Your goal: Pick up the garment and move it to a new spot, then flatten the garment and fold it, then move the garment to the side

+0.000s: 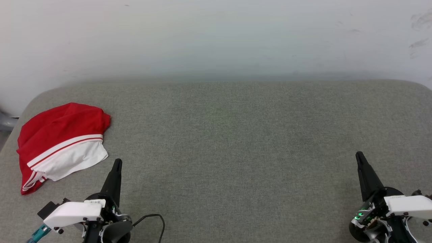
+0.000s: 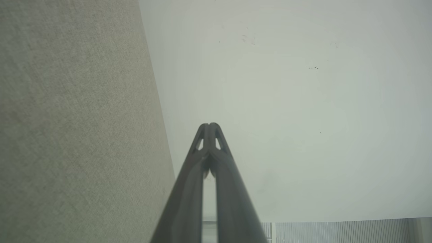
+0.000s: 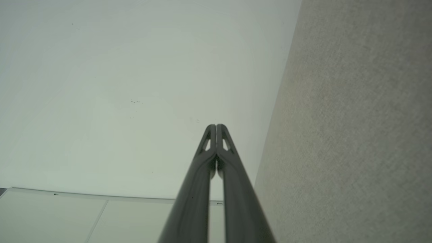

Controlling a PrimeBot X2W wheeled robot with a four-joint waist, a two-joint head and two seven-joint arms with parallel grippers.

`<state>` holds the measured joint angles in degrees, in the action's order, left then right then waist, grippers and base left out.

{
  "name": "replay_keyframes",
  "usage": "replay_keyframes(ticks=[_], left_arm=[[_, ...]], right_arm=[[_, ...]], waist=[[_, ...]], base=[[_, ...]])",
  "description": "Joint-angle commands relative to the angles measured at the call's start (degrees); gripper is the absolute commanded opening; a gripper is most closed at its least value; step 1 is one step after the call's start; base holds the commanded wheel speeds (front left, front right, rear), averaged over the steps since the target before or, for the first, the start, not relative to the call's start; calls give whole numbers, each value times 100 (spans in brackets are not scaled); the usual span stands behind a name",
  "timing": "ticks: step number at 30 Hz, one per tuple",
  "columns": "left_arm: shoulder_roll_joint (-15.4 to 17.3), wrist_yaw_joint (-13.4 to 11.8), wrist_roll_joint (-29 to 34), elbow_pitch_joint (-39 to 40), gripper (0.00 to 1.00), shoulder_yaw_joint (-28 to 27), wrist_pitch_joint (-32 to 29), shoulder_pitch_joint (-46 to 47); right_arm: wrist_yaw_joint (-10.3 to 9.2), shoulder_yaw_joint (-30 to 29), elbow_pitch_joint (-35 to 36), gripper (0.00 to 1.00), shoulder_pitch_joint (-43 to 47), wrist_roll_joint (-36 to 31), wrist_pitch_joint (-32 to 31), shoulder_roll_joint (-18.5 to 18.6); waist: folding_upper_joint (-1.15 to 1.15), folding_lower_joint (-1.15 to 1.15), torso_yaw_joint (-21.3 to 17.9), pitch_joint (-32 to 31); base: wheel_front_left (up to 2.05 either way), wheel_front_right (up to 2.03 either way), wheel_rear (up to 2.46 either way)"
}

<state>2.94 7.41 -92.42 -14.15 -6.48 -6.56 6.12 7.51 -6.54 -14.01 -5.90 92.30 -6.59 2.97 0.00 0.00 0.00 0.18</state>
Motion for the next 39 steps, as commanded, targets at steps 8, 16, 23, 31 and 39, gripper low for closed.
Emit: replay_keyframes(ticks=[8,16,23,31,39], left_arm=[[-12,21,0,7,0,-16,-12,29],[-11,-5,2,-155,100,29,7,-131],[-11,-5,126,-64,100,71,207,-237],[-10,-3,482,17,100,-20,426,-342],[-9,-2,1116,76,100,-320,626,-361]], right_arm=[[-4,1,-6,0,-60,23,-1,-19],[-1,7,-157,100,134,-3,4,-3],[-1,140,-145,100,198,-170,204,-4],[-1,145,-159,100,223,-715,423,-4],[-1,-3,35,100,205,-1707,625,-5]], waist=[[0,0,0,0],[0,0,0,1],[0,0,-6,5],[0,0,-13,4],[0,0,-22,4]], base=[[0,0,0],[0,0,0],[0,0,0],[0,0,0],[0,0,0]])
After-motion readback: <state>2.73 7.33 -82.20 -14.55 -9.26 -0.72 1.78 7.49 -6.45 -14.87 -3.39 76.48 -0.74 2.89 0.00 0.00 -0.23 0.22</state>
